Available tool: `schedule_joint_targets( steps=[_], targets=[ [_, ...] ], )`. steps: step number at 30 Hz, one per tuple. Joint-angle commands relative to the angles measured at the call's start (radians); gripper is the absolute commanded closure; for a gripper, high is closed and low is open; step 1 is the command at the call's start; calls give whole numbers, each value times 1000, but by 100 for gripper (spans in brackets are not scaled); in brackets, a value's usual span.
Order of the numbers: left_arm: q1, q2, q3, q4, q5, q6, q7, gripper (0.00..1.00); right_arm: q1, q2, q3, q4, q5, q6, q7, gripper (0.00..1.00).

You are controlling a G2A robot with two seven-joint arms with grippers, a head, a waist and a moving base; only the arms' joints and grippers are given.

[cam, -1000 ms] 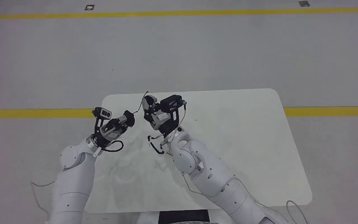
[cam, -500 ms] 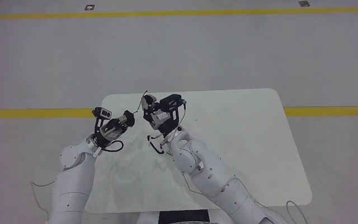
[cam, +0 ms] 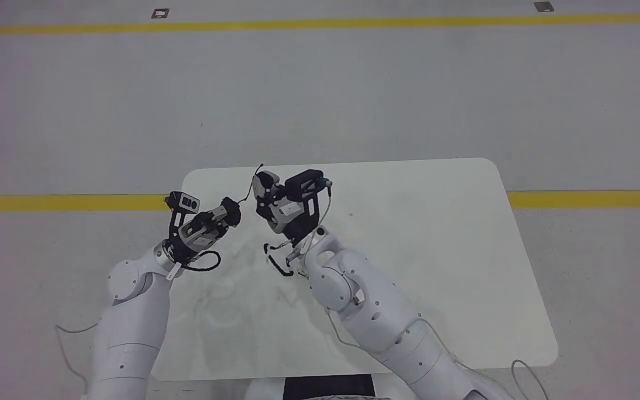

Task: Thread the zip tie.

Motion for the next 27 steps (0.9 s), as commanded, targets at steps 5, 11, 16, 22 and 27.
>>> schedule_joint_targets(
  steps=[5,11,16,22,27],
  targets=[
    [0,0,0,0,0,0,0,100,-2,-2,1,-2,-5,-1,-3,100],
    [0,0,0,0,0,0,0,100,-6,-3,4,-7,-13,-3,-3,100],
    [0,0,0,0,0,0,0,100,-8,-4,4,-4,-15,-5,-1,100],
    [0,0,0,0,0,0,0,100,-7,-7,5,1,-19,-7,-8,100],
    [0,0,0,0,0,0,0,100,-7,-9,5,1,-23,-6,-13,100]
  ],
)
